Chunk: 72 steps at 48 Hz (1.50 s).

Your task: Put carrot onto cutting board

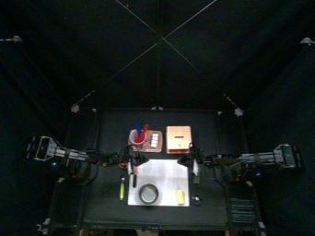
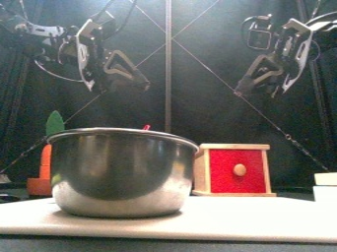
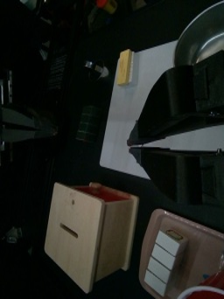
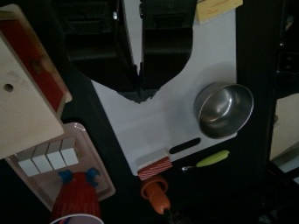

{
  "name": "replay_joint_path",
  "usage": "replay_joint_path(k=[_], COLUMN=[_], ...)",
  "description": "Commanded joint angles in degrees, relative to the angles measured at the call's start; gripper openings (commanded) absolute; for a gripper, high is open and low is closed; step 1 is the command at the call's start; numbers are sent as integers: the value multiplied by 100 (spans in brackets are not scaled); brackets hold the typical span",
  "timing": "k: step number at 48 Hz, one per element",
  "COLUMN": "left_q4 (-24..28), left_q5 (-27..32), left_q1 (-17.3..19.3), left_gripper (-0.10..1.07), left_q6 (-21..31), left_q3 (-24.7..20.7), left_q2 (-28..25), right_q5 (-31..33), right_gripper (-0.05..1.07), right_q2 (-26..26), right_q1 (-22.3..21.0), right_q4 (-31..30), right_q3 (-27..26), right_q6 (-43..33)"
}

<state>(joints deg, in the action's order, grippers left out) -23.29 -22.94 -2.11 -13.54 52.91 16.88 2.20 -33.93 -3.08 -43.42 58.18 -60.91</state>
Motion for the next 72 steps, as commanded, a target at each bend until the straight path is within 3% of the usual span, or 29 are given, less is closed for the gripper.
replay_joint_path(k=[1,28,42,72], left_q4=[9,35,44,132], left_q5=[-53,-53,-35,44], left_q1=[18,-35,-26,53], left_gripper=[54,54,54,54], left_q6=[-18,-9,-9,-9], left_q3=[-53,-35,-53,-70], left_q2=[53,123,123,141], right_q5=[-35,-35,-35,-35], right_gripper=[34,34,34,34], right_q2=[-26,141,396,826], right_q1=[0,44,53,554], right_q4=[26,44,712,633], right_q3=[-62,-123,-255,-615], right_q6=[-9,-70,0,9])
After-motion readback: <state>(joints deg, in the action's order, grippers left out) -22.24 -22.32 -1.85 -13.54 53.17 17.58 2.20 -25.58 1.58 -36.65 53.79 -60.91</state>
